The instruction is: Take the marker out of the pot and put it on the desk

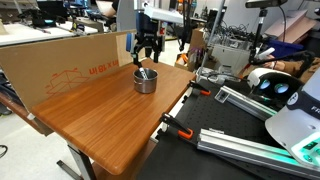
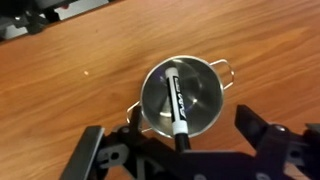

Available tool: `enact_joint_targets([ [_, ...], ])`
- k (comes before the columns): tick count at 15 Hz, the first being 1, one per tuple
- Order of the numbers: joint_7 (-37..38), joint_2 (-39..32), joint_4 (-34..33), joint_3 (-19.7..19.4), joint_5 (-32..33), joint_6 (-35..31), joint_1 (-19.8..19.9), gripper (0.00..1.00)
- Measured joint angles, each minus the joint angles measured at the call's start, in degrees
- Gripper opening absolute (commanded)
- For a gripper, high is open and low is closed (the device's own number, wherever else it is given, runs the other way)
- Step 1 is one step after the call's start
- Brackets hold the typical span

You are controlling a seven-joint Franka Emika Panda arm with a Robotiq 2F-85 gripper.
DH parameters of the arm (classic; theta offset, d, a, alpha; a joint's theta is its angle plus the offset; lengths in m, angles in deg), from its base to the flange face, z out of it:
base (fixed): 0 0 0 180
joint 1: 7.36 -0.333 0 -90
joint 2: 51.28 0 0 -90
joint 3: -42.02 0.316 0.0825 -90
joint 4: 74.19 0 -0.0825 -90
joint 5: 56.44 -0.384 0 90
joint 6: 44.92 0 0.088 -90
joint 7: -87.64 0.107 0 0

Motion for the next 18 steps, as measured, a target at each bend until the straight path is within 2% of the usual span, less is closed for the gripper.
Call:
enact_joint_targets([
  [7, 3.8, -6.2, -5.4, 0.0, 2.5, 0.4, -0.9, 1.0],
  [9, 4.2, -7.4, -6.7, 0.0, 2.7, 1.0, -1.1, 0.74],
  [18, 5.6, -8.5, -10.0, 0.0, 4.9, 3.5, -1.5, 0.06],
])
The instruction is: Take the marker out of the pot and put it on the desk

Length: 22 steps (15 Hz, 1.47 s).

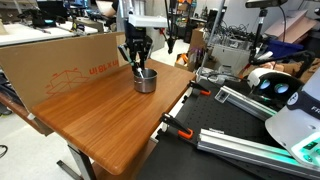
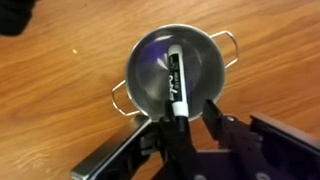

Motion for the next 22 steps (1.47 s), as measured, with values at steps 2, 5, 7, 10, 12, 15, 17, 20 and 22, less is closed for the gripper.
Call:
enact_joint_targets([
  [2, 0.1, -0.1, -0.3, 0.2, 0.0, 0.0, -0.3, 0.03],
  [5, 0.2, -0.4, -0.6, 0.2, 0.0, 0.1, -0.4, 0.05],
  [7, 0.2, -0.4, -0.7, 0.2, 0.0, 0.2, -0.4, 0.05],
  [10, 0.3, -0.4, -0.7, 0.1, 0.0, 0.2, -0.4, 0.05],
  [12, 0.4, -0.3, -0.7, 0.1, 0.3, 0.1, -0.4, 0.05],
  [15, 0.4, 1.4, 0.6, -0.1, 0.6, -0.3, -0.4, 0.05],
  [17, 0.3, 4.3, 2.6, -0.3, 0.6, -0.8, -0.2, 0.05],
  [20, 0.1, 10.6, 6.9, -0.5, 0.6, -1.4, 0.1, 0.05],
  [22, -0.3, 15.1, 9.8, -0.5, 0.6, -1.5, 0.3, 0.05],
])
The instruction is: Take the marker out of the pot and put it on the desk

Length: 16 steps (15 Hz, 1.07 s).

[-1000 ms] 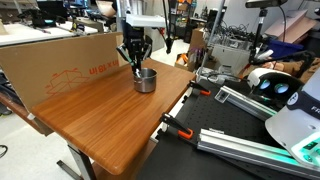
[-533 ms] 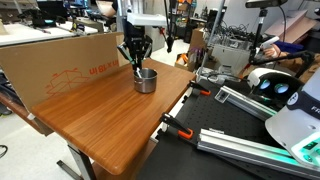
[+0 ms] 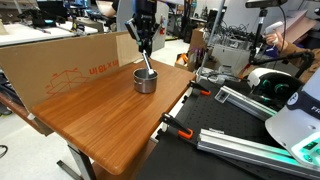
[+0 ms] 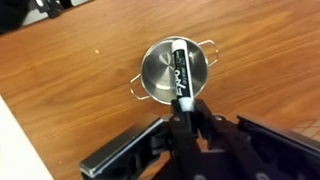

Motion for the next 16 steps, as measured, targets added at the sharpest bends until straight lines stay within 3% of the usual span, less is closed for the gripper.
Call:
enact_joint_targets([
  [3, -0.5, 6.1, 3.7, 0.4, -0.3, 0.0, 0.0, 0.05],
  [7, -4.7, 9.9, 5.3, 3.1, -5.6, 2.1, -0.6, 0.05],
  [12, -5.9, 9.2, 4.9, 6.8, -6.9, 5.4, -2.7, 0.05],
  [16, -5.7, 4.7, 1.9, 8.4, -6.6, 7.5, -3.8, 0.05],
])
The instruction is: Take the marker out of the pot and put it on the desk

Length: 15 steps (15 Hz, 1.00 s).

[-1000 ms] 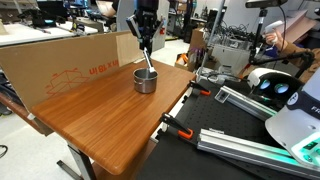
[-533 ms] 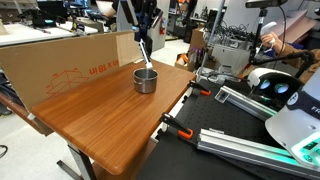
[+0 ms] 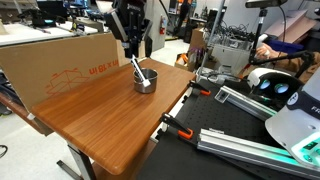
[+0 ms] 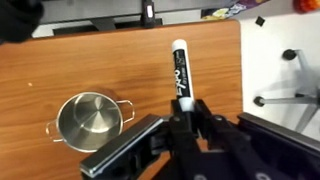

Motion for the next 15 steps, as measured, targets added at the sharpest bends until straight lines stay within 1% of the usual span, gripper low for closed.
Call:
enact_joint_targets([
  [3, 0.3, -5.8, -5.0, 0.2, 0.3, 2.7, -0.1, 0.05],
  [8, 0.3, -16.0, -15.9, -0.1, 0.3, 9.6, -0.1, 0.05],
  [11, 0.3, -20.9, -20.5, -0.2, 0.3, 11.4, -0.1, 0.05],
  [15, 0.5, -25.7, -24.1, -0.1, 0.3, 11.6, -0.7, 0.05],
])
